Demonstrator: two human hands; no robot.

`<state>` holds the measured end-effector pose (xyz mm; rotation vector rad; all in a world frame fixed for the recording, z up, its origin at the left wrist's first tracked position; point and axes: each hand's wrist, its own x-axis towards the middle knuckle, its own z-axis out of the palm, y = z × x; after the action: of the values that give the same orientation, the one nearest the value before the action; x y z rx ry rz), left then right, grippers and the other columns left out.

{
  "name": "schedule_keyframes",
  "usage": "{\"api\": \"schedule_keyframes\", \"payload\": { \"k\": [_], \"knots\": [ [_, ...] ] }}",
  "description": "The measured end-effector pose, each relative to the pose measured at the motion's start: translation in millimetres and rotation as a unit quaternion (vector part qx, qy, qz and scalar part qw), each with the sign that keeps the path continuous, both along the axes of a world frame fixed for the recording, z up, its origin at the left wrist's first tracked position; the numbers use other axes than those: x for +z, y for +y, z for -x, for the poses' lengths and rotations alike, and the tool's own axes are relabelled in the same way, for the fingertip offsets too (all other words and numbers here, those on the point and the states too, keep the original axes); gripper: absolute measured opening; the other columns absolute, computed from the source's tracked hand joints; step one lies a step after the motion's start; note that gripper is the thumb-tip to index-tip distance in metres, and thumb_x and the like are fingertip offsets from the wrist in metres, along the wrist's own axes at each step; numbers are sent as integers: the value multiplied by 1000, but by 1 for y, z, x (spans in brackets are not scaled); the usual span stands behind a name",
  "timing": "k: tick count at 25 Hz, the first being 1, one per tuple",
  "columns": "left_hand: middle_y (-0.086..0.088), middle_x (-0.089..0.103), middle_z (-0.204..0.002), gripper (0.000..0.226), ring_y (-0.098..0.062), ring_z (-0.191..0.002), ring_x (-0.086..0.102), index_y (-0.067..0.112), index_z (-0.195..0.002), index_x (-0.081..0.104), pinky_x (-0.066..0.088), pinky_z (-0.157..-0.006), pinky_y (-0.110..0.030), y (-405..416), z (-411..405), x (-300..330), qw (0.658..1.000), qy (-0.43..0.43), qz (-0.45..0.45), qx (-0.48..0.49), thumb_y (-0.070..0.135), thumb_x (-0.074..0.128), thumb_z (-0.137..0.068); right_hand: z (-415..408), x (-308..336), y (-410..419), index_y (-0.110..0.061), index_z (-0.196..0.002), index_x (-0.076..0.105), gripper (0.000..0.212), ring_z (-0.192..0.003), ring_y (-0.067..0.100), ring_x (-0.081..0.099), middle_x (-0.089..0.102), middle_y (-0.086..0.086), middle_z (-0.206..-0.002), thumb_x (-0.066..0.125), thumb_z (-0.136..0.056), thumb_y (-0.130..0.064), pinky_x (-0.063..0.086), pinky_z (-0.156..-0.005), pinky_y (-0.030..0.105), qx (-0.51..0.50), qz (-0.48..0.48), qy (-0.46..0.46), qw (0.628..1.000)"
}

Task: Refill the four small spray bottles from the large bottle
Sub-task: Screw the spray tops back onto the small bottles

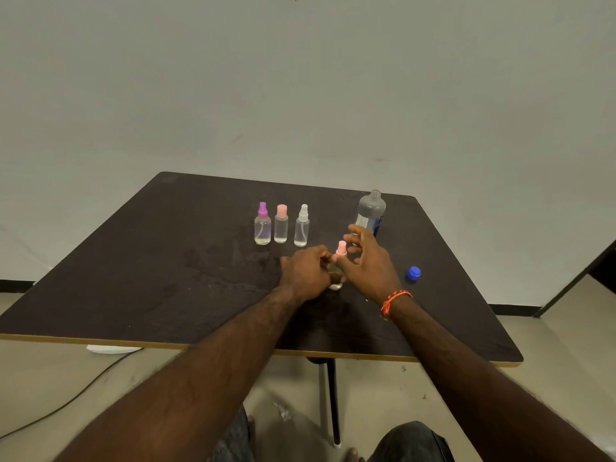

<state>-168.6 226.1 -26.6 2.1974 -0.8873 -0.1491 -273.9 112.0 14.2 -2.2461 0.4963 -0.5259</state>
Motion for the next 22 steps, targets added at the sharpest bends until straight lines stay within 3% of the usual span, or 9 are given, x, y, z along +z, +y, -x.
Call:
{"api": "schedule_keyframes", "payload": {
  "k": [2,6,8,10,12,15,18,20,22],
  "knots": [
    [16,66,-87,36,-9,-89,64,35,-85,57,48,-95,-49,-1,-1,-1,1000,-2,-4,-3,53,86,-73,0,3,-3,-23,-143,44,57,-108,10,63,67,1,-124,69,-92,-24,51,-96,29,3,17,-13,1000],
    [15,64,-86,34,-9,-90,61,35,-85,55,39,-92,-43,0,2,1,1000,-9,-18,2,52,83,-77,-3,3,-2,-22,-118,54,48,-83,8,66,68,-5,-91,83,-80,-24,59,-85,38,-54,12,-10,998],
    [14,67,-86,28,-12,-91,62,34,-85,59,38,-93,-43,1,2,2,1000,-10,-10,3,48,82,-77,-3,-4,1,-22,-126,49,66,-89,12,65,66,-4,-101,87,-74,-33,58,-88,38,-45,7,14,999],
    [13,69,-88,22,-13,-93,64,31,-89,63,38,-96,-43,1,2,4,1000,-10,-10,1,43,80,-79,-1,-10,2,-22,-144,38,82,-113,17,60,59,-1,-130,83,-78,-39,52,-99,39,-10,-11,20,1000],
    [13,68,-88,25,-12,-92,63,30,-90,63,39,-97,-44,1,1,4,1000,-10,-11,4,44,81,-79,-1,-12,2,-24,-150,33,72,-125,20,56,53,4,-144,72,-90,-34,50,-105,43,19,-12,2,1000],
    [15,67,-86,31,-10,-89,63,32,-86,60,45,-96,-47,1,0,0,1000,-3,-9,-5,46,85,-75,-1,-10,1,-23,-139,46,54,-105,13,65,67,4,-120,71,-91,-27,56,-96,38,-20,15,-24,999],
    [15,64,-82,29,-10,-86,62,33,-82,58,46,-96,-49,1,1,0,1000,-4,-5,-9,46,83,-75,-5,-6,2,-21,-128,45,67,-85,6,63,63,-9,-93,86,-75,-34,57,-83,30,-57,9,-11,998],
    [14,65,-83,27,-13,-86,62,31,-83,58,45,-96,-49,0,1,0,1000,-10,-11,-3,45,81,-77,-7,-6,3,-22,-139,38,82,-96,8,60,60,-10,-107,85,-74,-44,52,-86,26,-26,-3,6,1000],
    [15,65,-83,29,-12,-87,62,32,-83,57,46,-95,-47,0,1,-1,1000,-9,-6,-5,45,83,-77,-7,-10,0,-25,-147,34,76,-114,13,58,59,-5,-130,76,-85,-38,50,-96,30,14,-19,1,1000]
  ]
}}
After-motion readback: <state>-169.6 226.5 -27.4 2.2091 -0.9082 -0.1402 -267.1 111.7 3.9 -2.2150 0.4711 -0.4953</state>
